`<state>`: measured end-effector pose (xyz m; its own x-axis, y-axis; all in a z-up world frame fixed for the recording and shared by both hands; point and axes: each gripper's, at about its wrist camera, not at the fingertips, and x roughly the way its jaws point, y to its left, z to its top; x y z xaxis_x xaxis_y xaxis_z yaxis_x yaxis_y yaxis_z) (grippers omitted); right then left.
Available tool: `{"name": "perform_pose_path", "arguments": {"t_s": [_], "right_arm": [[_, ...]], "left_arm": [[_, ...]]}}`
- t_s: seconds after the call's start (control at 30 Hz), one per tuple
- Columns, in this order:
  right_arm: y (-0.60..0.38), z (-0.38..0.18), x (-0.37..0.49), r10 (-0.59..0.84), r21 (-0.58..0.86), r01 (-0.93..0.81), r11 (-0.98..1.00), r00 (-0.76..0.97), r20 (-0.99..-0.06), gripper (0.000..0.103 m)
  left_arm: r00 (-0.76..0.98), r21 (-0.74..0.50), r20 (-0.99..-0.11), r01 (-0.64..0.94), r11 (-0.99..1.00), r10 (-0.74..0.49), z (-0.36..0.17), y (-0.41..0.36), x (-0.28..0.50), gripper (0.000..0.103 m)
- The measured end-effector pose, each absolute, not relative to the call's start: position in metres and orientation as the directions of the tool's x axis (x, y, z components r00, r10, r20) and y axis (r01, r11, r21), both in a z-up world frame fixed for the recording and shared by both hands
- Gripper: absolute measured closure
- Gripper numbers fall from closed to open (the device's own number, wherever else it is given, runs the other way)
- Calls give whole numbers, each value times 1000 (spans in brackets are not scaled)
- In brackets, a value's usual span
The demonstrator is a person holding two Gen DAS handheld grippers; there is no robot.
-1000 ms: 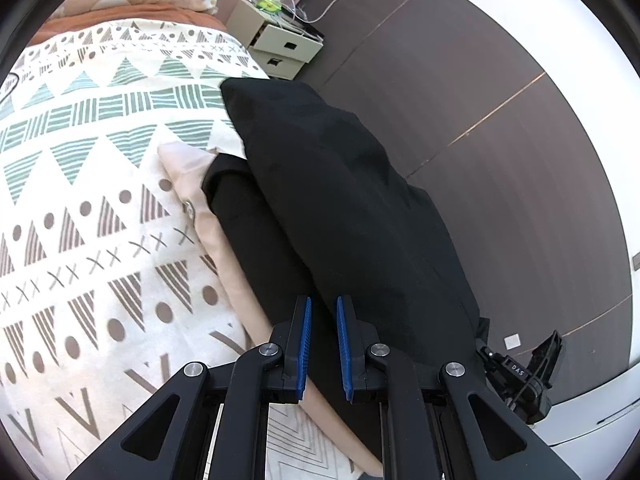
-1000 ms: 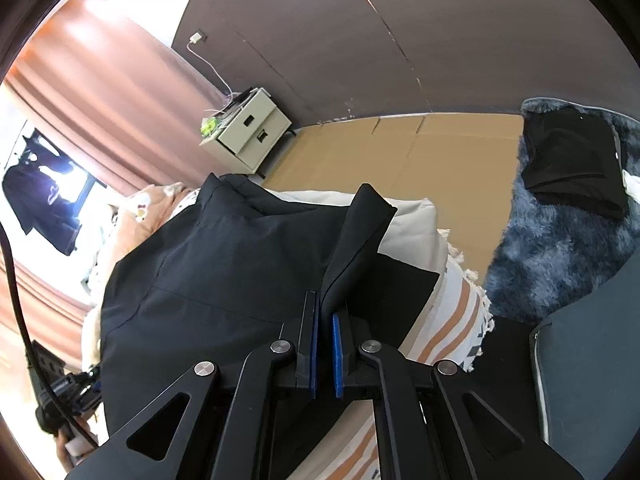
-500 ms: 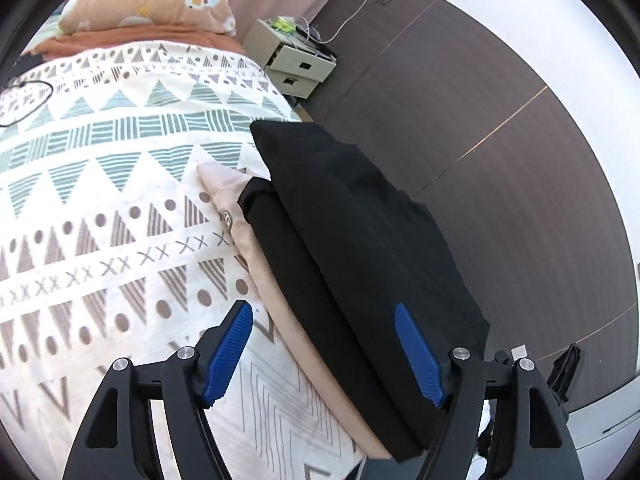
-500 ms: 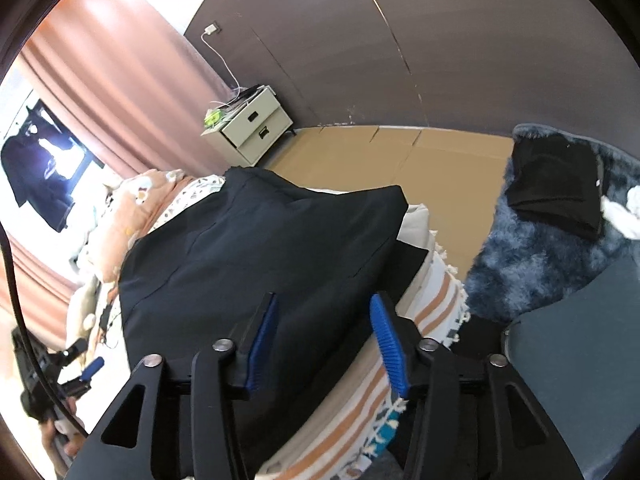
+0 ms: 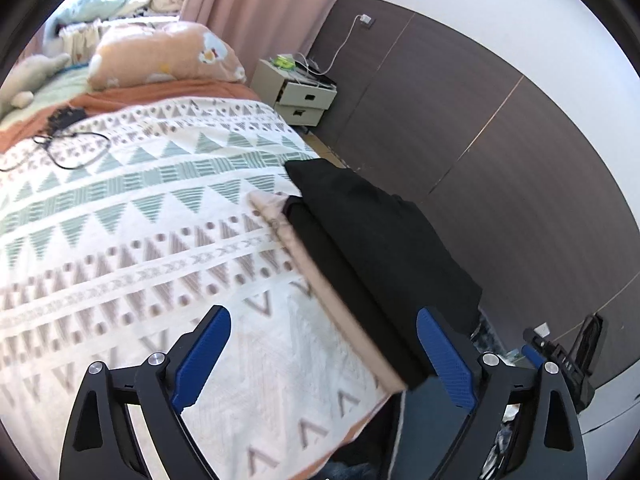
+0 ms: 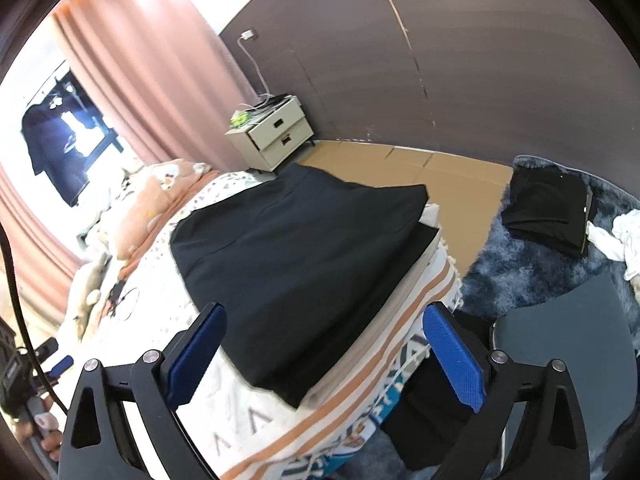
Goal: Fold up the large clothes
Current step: 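Open both grippers and pull back from the stacked jacket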
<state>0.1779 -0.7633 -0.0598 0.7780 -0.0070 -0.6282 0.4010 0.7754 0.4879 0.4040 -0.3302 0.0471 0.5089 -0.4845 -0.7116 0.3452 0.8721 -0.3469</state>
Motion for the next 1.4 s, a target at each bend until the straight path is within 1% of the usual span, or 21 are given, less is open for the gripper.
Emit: {"name": "perform_pose_path", "arguments": {"t_s": [0.1,0.13,0.37,0.53,0.57,0.63,0.73,0.83,1.0,1.2,1.4], "right_arm": [[-746,-47,165,-12,485,388,784,791,-612,3],[-741,-43,161,-11,486,382,786,795,-606,1],[-706,-23,136,11,492,335,803,819,-574,0],[-679,-9,117,22,484,309,819,825,-564,0],[-673,-6,113,25,480,301,824,827,-561,0],[-660,0,106,34,471,279,837,832,-554,0],[-640,8,92,36,449,253,857,840,-541,0],[-621,16,79,54,429,206,879,853,-519,0],[-592,22,60,34,381,188,905,863,-505,0],[-561,24,34,10,346,182,921,873,-487,0],[-536,14,3,2,330,172,928,884,-467,0]], "left_arm": [[555,-292,-693,367,883,-460,70,-312,379,8],[570,-282,-684,371,885,-456,76,-305,368,8],[632,-266,-634,362,893,-445,107,-264,318,8],[678,-281,-583,348,894,-447,125,-237,280,8],[689,-283,-569,348,894,-449,128,-232,272,7],[711,-286,-541,346,894,-449,133,-221,254,0],[741,-284,-504,344,895,-444,142,-204,226,0],[763,-278,-477,341,898,-437,146,-188,201,0],[804,-254,-428,331,909,-413,149,-159,164,0],[844,-177,-403,307,935,-353,140,-133,121,0],[877,-106,-384,268,958,-288,124,-115,81,0]]}}
